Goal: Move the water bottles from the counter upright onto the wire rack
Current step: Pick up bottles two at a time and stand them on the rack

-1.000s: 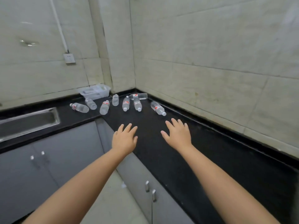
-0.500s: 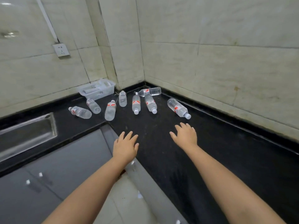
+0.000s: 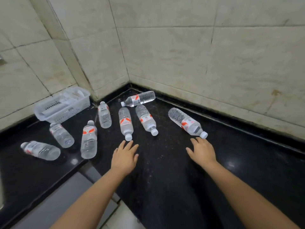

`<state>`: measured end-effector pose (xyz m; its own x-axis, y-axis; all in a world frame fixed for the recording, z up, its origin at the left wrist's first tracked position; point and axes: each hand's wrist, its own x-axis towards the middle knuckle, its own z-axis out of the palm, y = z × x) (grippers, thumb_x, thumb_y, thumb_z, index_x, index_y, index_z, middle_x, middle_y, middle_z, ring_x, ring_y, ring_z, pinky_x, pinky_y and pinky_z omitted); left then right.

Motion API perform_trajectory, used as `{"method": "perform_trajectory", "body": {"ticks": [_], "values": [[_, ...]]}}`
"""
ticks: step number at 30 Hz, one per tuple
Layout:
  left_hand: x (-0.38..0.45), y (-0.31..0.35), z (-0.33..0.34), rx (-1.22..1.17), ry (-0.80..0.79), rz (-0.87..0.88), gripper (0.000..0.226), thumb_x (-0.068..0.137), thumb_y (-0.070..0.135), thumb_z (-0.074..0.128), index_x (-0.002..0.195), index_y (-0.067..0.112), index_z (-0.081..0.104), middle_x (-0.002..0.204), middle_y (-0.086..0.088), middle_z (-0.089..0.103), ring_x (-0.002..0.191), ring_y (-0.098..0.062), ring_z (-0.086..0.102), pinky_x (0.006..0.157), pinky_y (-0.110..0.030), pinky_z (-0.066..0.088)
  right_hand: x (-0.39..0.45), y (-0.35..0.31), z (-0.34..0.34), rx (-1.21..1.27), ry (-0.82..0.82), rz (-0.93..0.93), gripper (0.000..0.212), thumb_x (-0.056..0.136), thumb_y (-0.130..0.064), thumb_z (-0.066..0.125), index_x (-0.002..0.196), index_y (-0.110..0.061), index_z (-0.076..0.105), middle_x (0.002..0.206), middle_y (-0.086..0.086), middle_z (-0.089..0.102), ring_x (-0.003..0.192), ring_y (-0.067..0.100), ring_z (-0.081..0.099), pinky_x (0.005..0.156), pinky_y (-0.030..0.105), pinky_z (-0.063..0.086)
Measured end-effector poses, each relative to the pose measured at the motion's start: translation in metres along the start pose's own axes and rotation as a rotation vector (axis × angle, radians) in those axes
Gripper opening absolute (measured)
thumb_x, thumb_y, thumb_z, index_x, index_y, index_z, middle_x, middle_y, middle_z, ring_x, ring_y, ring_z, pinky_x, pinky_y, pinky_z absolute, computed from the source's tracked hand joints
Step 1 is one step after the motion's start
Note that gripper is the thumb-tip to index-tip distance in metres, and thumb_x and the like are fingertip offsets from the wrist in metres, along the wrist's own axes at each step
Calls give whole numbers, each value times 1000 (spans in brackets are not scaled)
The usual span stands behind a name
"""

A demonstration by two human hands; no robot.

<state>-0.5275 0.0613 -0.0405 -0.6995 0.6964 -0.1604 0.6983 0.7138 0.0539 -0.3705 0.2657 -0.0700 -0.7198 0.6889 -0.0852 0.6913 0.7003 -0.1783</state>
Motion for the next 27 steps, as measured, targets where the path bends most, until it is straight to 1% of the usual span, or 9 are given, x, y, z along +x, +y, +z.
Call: {"method": "perform_trajectory", "body": {"ticks": [4, 8, 10, 12, 14, 17, 19, 24, 27], "values": [[90, -10, 9, 9, -3, 188, 49, 97, 35, 34, 144, 24, 26, 156, 3, 19, 145, -24, 12, 114, -38, 23, 46, -13, 1, -196, -36, -14, 51, 91, -40, 45, 131, -10, 38, 141, 9, 38, 135, 26, 29, 111, 41, 23], [158, -15, 20, 27, -74, 372, 59, 94, 29, 46, 146, 24, 18, 157, 2, 13, 146, -23, 7, 118, -37, 19, 95, -29, -1, -157, -51, 152, 56, 86, -38, 56, 132, -13, 35, 141, 8, 36, 134, 26, 30, 111, 41, 25], [189, -20, 23, 13, -107, 430, 67, 91, 23, 50, 147, 24, 13, 158, 1, 6, 146, -22, 3, 119, -37, 15, 119, -35, 2, -95, -85, 257, 68, 83, -37, 61, 137, -15, 27, 145, 9, 30, 136, 26, 27, 112, 43, 23], [214, -23, 18, 27, -159, 509, 73, 89, 30, 55, 146, 27, 10, 158, 3, 2, 146, -19, 0, 118, -36, 10, 138, -37, 5, -42, -115, 316, 80, 82, -37, 63, 143, -17, 16, 151, 11, 19, 140, 27, 20, 114, 45, 18], [238, -27, 13, 54, -238, 609, 80, 84, 41, 59, 146, 31, 9, 158, 6, -1, 146, -16, -2, 118, -40, 6, 156, -36, 10, -57, -158, 339, 84, 82, -37, 63, 145, -20, 10, 153, 11, 15, 141, 28, 18, 115, 46, 16], [263, -27, 6, 187, -309, 747, 83, 82, 44, 60, 146, 33, 8, 158, 9, 1, 146, -14, -4, 116, -50, -1, 168, -33, 12, -98, -177, 343, 79, 83, -31, 62, 144, -21, 13, 144, 13, 31, 132, 31, 33, 111, 42, 24], [273, -24, 6, 245, -312, 803, 82, 82, 46, 59, 146, 33, 9, 157, 8, 6, 146, -13, -1, 116, -50, -3, 169, -35, 13, -128, -174, 355, 78, 84, -28, 61, 145, -20, 13, 136, 15, 38, 125, 32, 40, 104, 40, 33], [288, -8, 3, 354, -352, 897, 81, 81, 50, 58, 145, 30, 13, 155, 6, 13, 145, -15, 6, 116, -49, -4, 136, -35, 15, -69, -206, 391, 82, 84, -29, 62, 146, -21, 10, 138, 11, 37, 126, 28, 39, 96, 38, 42], [293, 6, 0, 435, -344, 934, 79, 82, 56, 53, 145, 26, 16, 153, 3, 20, 143, -18, 14, 117, -48, 1, 97, -18, 13, -116, -265, 378, 80, 84, -30, 62, 146, -20, 12, 142, 5, 33, 128, 25, 37, 101, 36, 39]]}}
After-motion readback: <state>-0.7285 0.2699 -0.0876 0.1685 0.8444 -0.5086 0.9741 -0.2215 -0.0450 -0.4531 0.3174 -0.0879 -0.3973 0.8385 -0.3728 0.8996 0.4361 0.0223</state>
